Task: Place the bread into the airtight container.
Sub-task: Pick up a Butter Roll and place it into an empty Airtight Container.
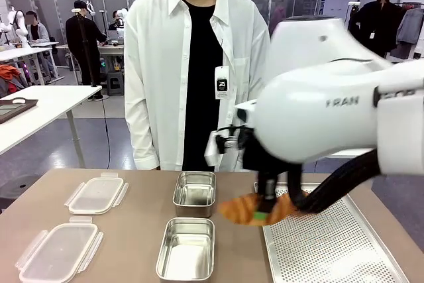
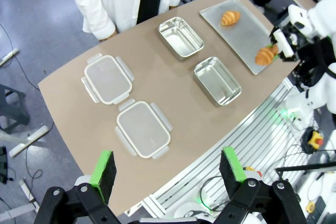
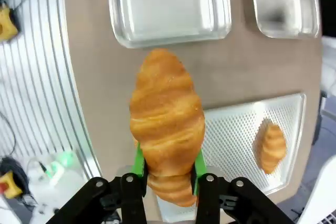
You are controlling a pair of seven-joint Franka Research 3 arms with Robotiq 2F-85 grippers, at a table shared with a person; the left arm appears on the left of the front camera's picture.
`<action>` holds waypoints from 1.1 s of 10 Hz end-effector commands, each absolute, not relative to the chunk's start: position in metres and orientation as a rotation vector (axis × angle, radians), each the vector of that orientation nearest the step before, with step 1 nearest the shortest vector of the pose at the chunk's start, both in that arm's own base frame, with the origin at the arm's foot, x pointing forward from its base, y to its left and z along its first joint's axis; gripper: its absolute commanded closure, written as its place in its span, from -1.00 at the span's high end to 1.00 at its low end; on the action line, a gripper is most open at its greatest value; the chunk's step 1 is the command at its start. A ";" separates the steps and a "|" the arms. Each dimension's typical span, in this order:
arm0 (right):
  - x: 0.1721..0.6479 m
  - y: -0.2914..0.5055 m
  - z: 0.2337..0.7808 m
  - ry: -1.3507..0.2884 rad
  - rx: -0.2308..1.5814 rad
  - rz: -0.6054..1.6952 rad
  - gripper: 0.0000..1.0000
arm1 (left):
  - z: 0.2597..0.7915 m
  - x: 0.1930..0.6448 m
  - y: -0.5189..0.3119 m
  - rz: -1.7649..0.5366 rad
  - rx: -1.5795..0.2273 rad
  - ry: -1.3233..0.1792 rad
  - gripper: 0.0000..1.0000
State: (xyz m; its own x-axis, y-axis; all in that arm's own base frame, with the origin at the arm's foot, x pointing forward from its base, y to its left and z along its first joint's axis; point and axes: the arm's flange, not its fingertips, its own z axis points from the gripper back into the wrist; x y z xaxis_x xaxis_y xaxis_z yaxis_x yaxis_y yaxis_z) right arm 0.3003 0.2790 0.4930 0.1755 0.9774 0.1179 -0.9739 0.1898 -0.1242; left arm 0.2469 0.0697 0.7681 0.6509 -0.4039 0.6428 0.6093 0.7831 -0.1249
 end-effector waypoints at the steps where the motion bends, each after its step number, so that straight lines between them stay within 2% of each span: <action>1: 0.293 0.326 0.475 -0.255 -0.012 1.342 -0.21 | 0.771 0.247 0.070 -0.604 -0.339 -0.636 1.00; 3: 0.284 0.350 0.466 -0.283 -0.002 1.349 -0.21 | 0.771 0.247 0.070 -0.604 -0.339 -0.636 1.00; 10: 0.277 0.347 0.467 -0.268 0.005 1.372 -0.21 | 0.771 0.247 0.070 -0.604 -0.339 -0.636 1.00; 11: 0.283 0.349 0.474 -0.269 0.142 1.287 -0.21 | 0.771 0.247 0.070 -0.604 -0.339 -0.636 1.00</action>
State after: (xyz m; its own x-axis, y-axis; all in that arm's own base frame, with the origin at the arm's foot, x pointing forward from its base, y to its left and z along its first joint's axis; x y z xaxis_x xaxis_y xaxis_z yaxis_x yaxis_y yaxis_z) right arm 0.2784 0.3464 0.4696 0.1978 0.9566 0.2139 -0.9658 0.2275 -0.1243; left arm 0.2468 0.0698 0.7682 0.6510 -0.4037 0.6428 0.6090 0.7833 -0.1247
